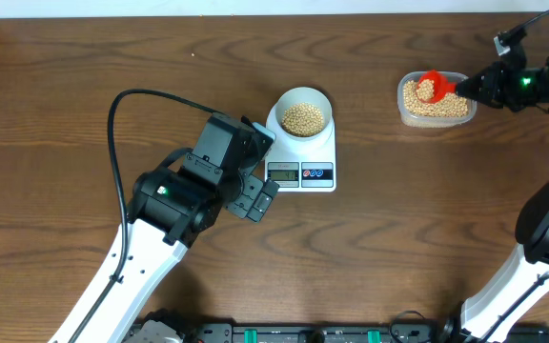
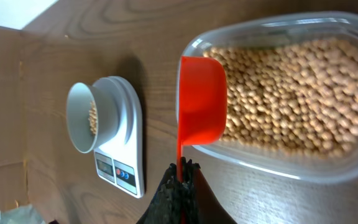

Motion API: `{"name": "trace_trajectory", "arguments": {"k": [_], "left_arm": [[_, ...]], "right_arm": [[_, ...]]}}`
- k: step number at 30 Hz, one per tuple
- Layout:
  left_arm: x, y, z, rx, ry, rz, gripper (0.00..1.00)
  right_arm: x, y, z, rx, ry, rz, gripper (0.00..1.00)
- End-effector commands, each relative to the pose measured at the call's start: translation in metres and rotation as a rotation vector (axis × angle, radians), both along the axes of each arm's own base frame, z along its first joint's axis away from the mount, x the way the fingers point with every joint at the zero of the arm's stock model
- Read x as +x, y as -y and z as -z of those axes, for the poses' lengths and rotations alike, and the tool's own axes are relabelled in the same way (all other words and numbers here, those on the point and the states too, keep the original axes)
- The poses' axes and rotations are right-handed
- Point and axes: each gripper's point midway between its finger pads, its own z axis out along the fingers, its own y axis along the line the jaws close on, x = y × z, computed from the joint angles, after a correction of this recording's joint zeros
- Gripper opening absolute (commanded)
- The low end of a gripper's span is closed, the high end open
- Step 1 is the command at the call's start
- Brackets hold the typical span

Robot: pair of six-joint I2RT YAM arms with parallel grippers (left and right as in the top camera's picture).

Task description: Scoop item into bowl and weigh 50g on scale

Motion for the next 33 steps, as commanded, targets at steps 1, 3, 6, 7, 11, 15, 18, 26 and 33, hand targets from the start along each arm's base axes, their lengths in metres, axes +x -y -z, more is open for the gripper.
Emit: {"name": "trace_trajectory", "arguments": {"k": [1,3,6,7,11,15,18,26,33], "left_arm": [[0.001,0.0,-0.002,-0.006,0.004,0.004,0.98],[0.001,0.0,-0.002,-0.006,0.004,0.004,0.98],[0.001,0.0,-0.002,-0.005,0.005,0.004,0.98],[0.001,0.0,-0.002,-0.006,0.004,0.004,0.98],[0.001,0.0,-0.002,-0.005,0.005,0.004,0.98],[0.001,0.0,-0.002,-0.005,0.005,0.004,0.98],[0.001,0.0,-0.002,-0.005,0.005,0.004,0.98],[0.001,0.0,-0.002,-0.005,0.005,0.004,0.98],[0.001,0.0,-0.002,-0.006,0.004,0.004,0.98]], "right_arm": [[0.002,-0.002,-0.017,0.057,0.07,-0.02,0.01],[0.003,0.003,-0.019,0.065,0.082,-0.012,0.01],[0.003,0.012,-0.021,0.081,0.091,0.007,0.01],[0.002,0.013,-0.023,0.093,0.103,0.005,0.01],[0.004,0.015,-0.035,0.176,0.167,-0.006,0.01],[0.009,0.006,-0.049,0.257,0.223,-0.025,0.01],[0.017,-0.006,-0.052,0.266,0.226,-0.034,0.01],[0.037,-0.087,-0.065,0.282,0.29,-0.182,0.01],[0.029,-0.162,-0.069,0.288,0.328,-0.347,0.01]]}}
